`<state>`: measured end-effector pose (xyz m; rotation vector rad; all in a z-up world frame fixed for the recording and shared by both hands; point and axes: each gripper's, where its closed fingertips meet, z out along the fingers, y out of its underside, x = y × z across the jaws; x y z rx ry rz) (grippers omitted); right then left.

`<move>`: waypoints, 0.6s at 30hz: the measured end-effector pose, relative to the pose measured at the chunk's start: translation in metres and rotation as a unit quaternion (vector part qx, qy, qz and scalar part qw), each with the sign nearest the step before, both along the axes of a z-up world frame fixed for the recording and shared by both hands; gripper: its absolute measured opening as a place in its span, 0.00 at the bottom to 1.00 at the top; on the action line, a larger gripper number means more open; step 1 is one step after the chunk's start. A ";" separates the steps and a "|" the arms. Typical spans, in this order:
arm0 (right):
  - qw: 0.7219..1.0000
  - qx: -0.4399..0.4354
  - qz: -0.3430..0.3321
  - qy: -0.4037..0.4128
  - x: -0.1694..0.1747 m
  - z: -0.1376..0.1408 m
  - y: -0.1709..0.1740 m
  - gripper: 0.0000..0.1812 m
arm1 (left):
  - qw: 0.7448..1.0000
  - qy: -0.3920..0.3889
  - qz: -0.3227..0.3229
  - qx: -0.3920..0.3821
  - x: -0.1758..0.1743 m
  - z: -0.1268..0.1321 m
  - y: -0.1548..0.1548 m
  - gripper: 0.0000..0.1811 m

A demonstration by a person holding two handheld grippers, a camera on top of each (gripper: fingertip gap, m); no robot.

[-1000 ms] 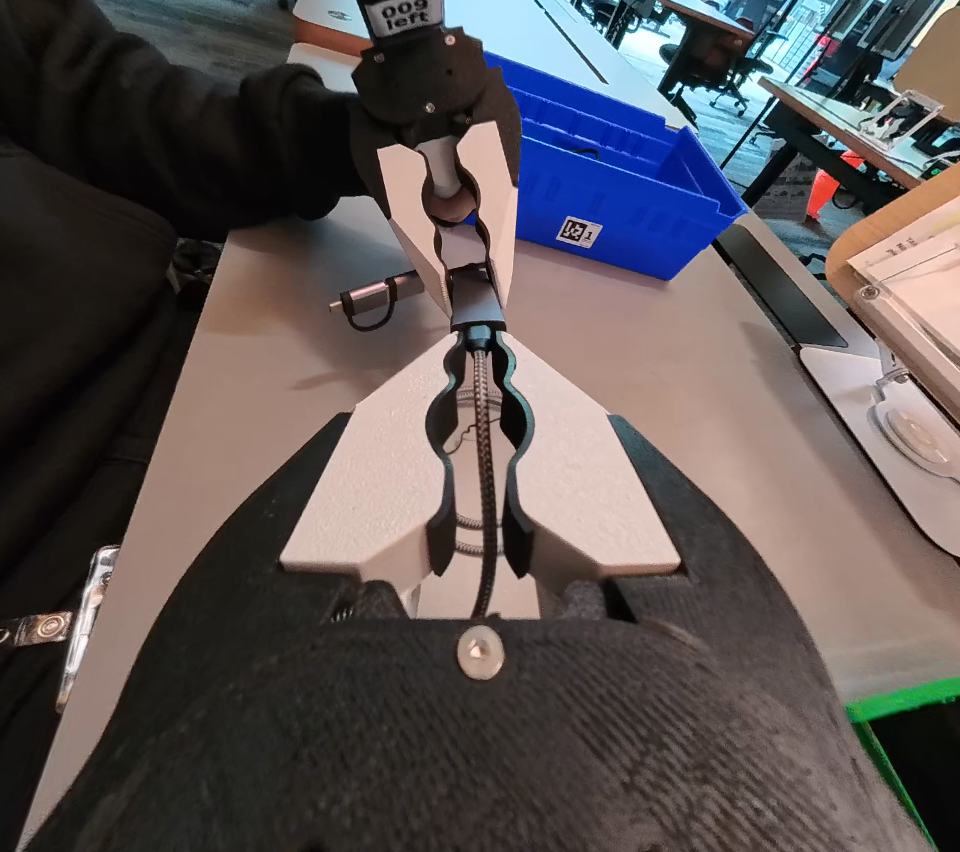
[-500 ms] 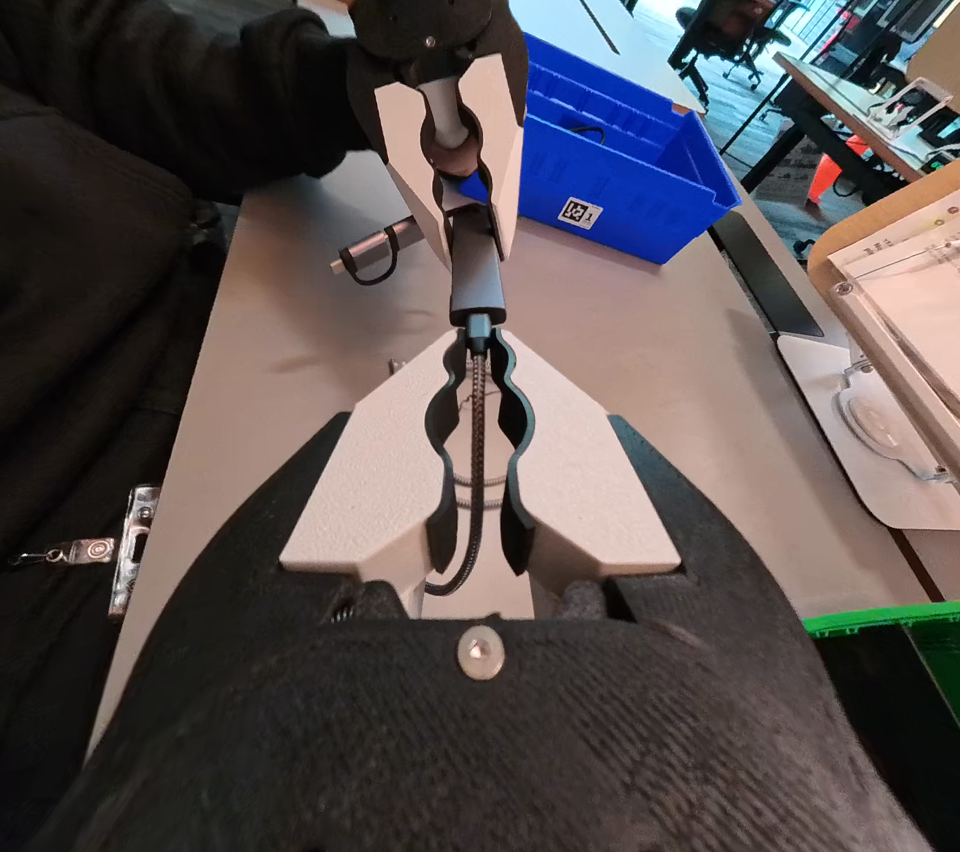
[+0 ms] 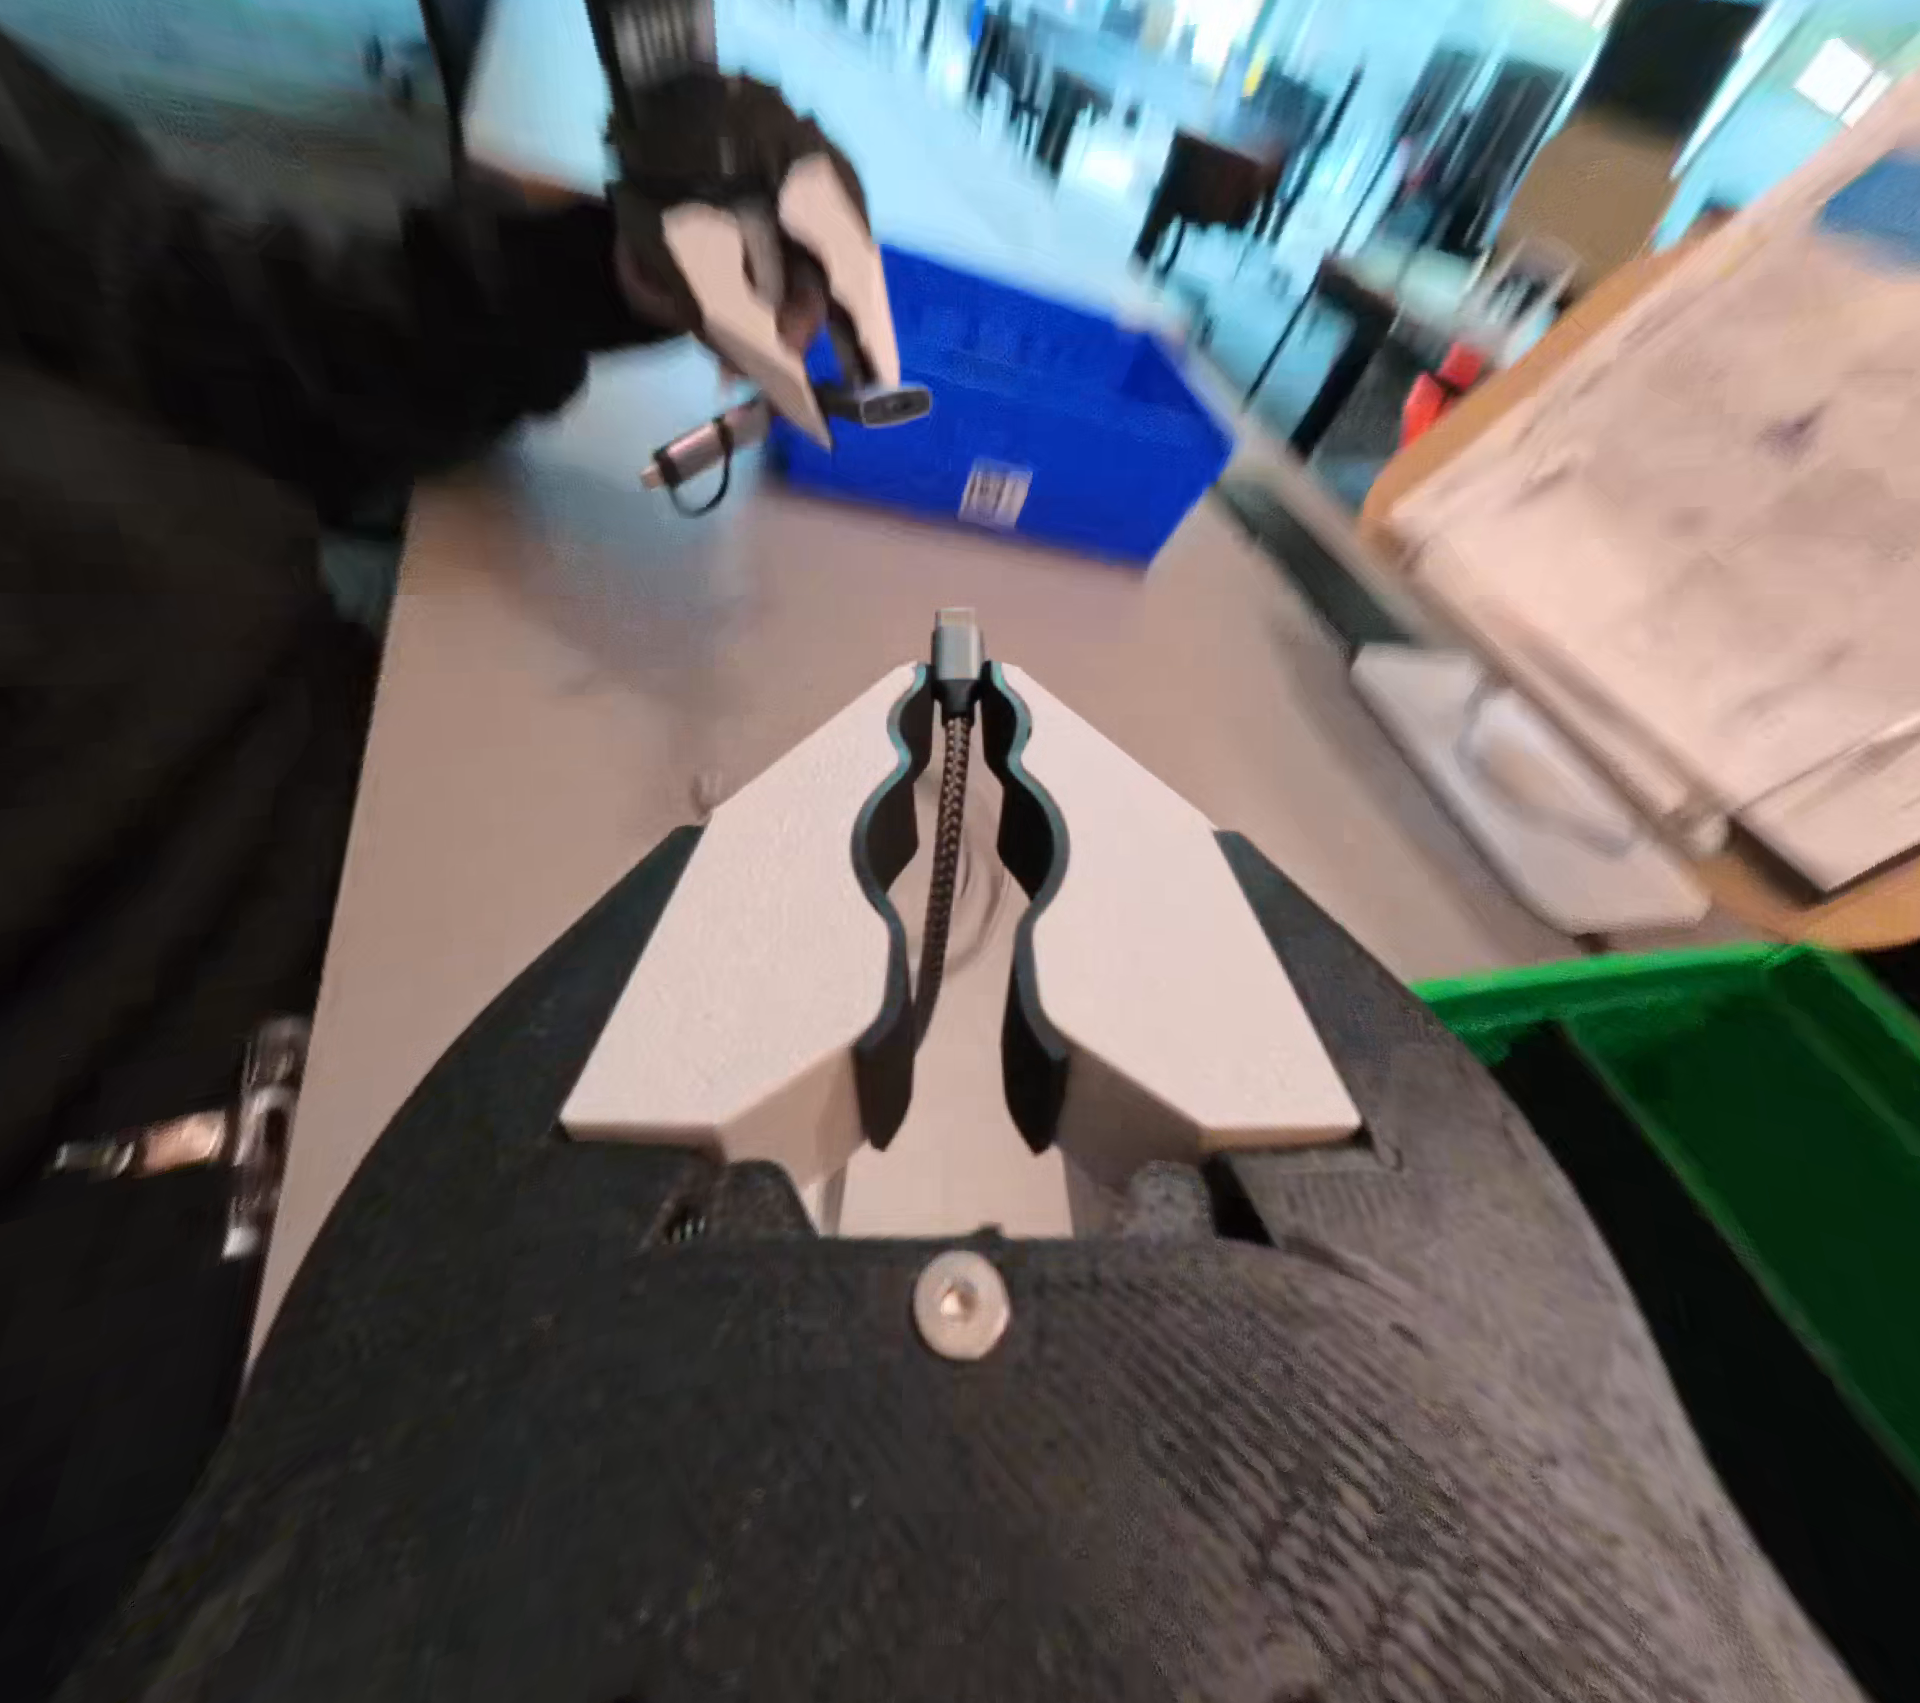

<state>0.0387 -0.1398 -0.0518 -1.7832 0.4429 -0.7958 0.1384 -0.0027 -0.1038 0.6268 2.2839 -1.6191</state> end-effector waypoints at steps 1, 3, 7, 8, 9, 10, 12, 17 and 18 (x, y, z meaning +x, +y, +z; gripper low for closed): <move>0.999 0.007 -0.021 -0.031 -0.001 0.015 -0.006 0.04 | 0.999 0.021 -0.013 -0.047 -0.005 0.020 0.001 0.11; 0.988 -0.012 -0.130 -0.080 0.011 0.034 -0.036 0.05 | 0.996 0.022 -0.013 -0.081 -0.008 0.041 0.002 0.11; 0.966 -0.004 -0.186 -0.178 -0.006 0.080 -0.043 0.04 | 0.997 0.009 0.014 -0.073 0.002 0.036 0.004 0.11; 0.968 -0.006 -0.169 -0.187 -0.014 0.088 -0.033 0.04 | 0.997 0.010 0.017 -0.070 0.004 0.033 0.004 0.11; 0.970 -0.010 -0.150 -0.192 -0.021 0.096 -0.022 0.04 | 0.998 0.014 0.018 -0.067 0.006 0.031 0.005 0.11; 0.967 -0.011 -0.147 -0.210 -0.024 0.107 -0.017 0.04 | 0.998 0.019 0.018 -0.065 0.006 0.029 0.005 0.11; 0.966 -0.039 -0.146 -0.209 -0.023 0.122 -0.013 0.04 | 0.998 0.027 0.016 -0.060 0.007 0.027 0.005 0.11; 0.952 -0.107 -0.212 -0.195 0.004 0.168 -0.053 0.05 | 0.998 0.034 0.009 -0.050 0.004 0.020 0.002 0.11; 0.951 -0.114 -0.216 -0.188 0.011 0.175 -0.061 0.05 | 0.998 0.035 0.009 -0.049 0.004 0.019 0.001 0.11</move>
